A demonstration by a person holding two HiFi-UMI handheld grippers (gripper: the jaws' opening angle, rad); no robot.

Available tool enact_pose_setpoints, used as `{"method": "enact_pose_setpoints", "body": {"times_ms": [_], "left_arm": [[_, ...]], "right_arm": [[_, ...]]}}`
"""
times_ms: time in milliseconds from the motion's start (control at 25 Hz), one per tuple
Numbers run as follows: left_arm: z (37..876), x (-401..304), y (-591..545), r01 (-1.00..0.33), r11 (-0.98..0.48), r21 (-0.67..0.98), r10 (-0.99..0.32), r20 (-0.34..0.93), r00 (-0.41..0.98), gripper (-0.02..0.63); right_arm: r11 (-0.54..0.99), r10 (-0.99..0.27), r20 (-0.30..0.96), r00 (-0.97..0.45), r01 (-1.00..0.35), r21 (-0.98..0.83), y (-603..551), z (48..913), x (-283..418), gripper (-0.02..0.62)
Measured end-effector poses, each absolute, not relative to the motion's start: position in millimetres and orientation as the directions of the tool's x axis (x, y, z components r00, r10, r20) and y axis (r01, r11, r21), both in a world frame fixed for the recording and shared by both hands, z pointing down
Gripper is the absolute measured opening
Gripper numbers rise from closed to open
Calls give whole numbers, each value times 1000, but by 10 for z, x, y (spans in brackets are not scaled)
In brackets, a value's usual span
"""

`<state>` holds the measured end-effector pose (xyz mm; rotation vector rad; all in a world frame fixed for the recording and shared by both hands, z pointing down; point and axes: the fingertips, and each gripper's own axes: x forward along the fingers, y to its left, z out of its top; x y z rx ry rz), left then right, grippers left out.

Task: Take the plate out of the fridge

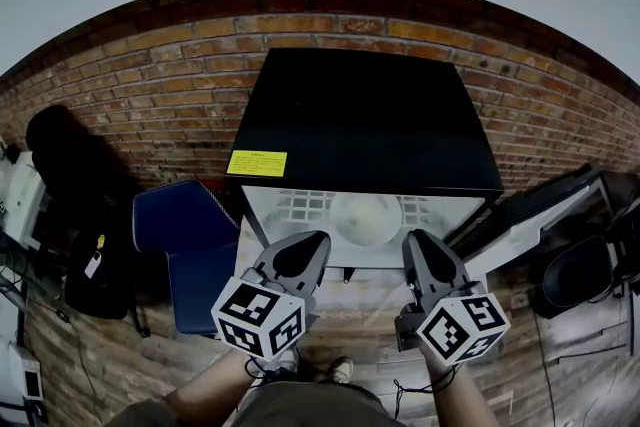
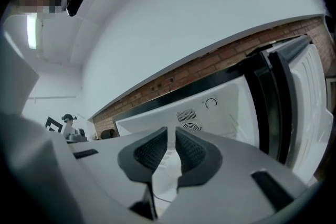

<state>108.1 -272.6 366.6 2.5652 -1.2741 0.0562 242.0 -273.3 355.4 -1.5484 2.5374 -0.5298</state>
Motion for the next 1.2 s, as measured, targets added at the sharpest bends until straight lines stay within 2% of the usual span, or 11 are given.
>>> {"method": "enact_pose_setpoints", "body": {"times_ms": [80,160,280,360,720,1200], "left_arm": [[3698,1048,-2780,-768,-546,335,-777,141,614,21],[3738,1032,-2831,-740,-523,424,-774,128,620,23],[3835,1023,-2903,-701,-491,516,-767,124,629,35],[3928,1043,-2942,-669,-474,573,-754,128,644,132],[4360,1190,-3102,-473,-318,822,-709,125,694,163],[4863,1332,-3210,-310,-157,938,-651,138,746,166]], "right_arm": [[391,-891,66,-449,-833,-391,-2781,3567,2476,54],[365,-900,69,-430,-832,-418,-2828,3593,2535,115],[324,-908,93,-408,-826,-461,-2884,3695,2589,136],[298,-911,113,-397,-822,-486,-2914,3789,2606,146],[183,-921,170,-351,-775,-605,-3066,4150,2699,167],[54,-898,279,-340,-715,-697,-3203,4789,2655,167]]}}
